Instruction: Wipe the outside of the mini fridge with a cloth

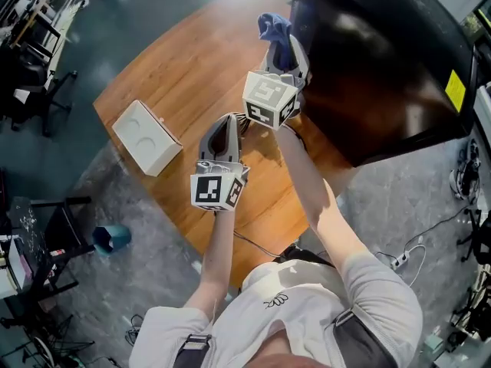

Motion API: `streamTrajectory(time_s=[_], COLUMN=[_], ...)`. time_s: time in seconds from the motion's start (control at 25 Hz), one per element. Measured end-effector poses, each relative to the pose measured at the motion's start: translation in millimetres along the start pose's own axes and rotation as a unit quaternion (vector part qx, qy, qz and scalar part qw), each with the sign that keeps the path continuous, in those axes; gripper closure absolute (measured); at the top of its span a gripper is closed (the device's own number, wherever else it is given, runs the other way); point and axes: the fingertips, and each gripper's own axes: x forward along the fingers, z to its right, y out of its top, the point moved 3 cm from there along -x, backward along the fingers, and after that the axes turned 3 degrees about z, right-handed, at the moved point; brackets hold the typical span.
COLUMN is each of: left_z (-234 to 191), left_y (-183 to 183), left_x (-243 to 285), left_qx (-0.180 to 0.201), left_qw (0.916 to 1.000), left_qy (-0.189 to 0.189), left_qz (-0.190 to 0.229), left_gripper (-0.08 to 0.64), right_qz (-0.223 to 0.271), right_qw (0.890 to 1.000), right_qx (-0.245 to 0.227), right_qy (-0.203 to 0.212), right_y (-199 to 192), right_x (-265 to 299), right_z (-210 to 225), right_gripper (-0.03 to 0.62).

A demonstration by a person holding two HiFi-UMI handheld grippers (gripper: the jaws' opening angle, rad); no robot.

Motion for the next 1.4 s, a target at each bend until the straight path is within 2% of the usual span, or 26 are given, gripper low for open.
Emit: streamTrajectory(time_s=[0.28,0.48,0.68,1.0,1.4], left_z=[-19,-13,-1,36,107], left_y=[-8,-5,2,25,28], left_x=[3,4,5,2,3], left_qx=[0.003,0.006,0.015,0.025,0.021], left_qw=[1.0000,1.0000,0.9998,0.9989,0.9963], left_qy=[0.002,-0.004,-0.015,-0.038,-0.083], left_qz=[-0.003,-0.005,-0.004,0.012,0.010], left_gripper=[0.555,0.555,0.555,0.555,0.555], right_qz=[-0.026,-0.027,-0.039,-0.041,-0.028], right_qw=[0.999,0.998,0.994,0.994,0.992], right_qx=[0.022,0.048,0.072,0.064,0.036], right_qy=[-0.023,-0.035,-0.068,-0.084,-0.121], right_y=[-12,-7,-6,-1,1], right_x=[21,12,-10,-52,-128], right_z=[-1,7,26,60,138], right_gripper=[0.531,0.531,0.530,0.531,0.530])
